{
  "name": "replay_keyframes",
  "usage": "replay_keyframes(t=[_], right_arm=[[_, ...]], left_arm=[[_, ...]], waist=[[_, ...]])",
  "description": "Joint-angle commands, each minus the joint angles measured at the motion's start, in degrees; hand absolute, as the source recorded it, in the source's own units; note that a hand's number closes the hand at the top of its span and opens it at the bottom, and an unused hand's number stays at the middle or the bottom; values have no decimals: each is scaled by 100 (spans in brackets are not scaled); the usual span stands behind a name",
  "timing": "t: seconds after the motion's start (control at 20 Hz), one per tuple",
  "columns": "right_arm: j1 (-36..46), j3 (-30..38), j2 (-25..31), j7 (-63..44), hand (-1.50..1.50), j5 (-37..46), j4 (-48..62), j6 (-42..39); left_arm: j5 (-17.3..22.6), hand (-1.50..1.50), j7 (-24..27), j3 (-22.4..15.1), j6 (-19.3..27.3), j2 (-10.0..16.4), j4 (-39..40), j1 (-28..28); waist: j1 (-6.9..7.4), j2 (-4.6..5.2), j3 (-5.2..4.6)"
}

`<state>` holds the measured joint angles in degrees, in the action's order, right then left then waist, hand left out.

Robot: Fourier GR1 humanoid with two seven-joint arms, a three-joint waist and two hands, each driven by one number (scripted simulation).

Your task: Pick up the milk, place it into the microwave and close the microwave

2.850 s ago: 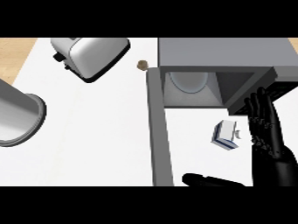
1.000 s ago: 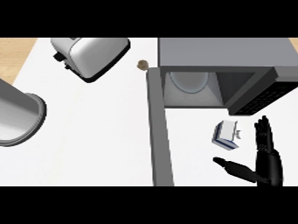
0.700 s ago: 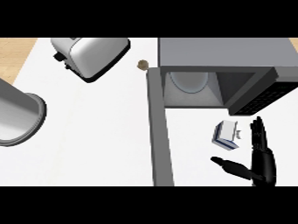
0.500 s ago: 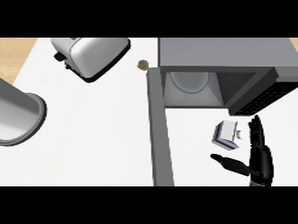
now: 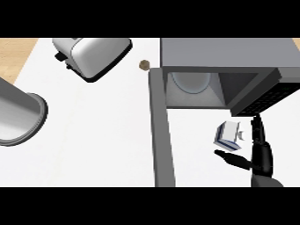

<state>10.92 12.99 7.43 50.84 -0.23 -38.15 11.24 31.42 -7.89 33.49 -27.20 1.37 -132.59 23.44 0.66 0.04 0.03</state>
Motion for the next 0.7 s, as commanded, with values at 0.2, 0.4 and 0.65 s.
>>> replay_keyframes(t=[0.2, 0.4, 0.65], right_arm=[[813, 38, 97, 1069, 150, 229, 1451, -129], [827, 102, 55, 1328, 150, 258, 1224, 356], [954, 123, 55, 1497, 150, 149, 1390, -374]], left_arm=[[224, -150, -108, 184, -153, -1, -162, 93], [58, -150, 12, 178, -167, -11, 143, -147], [578, -150, -158, 589, -303, 162, 20, 135]], waist=[[51, 13, 6], [-9, 3, 0], [17, -1, 2]])
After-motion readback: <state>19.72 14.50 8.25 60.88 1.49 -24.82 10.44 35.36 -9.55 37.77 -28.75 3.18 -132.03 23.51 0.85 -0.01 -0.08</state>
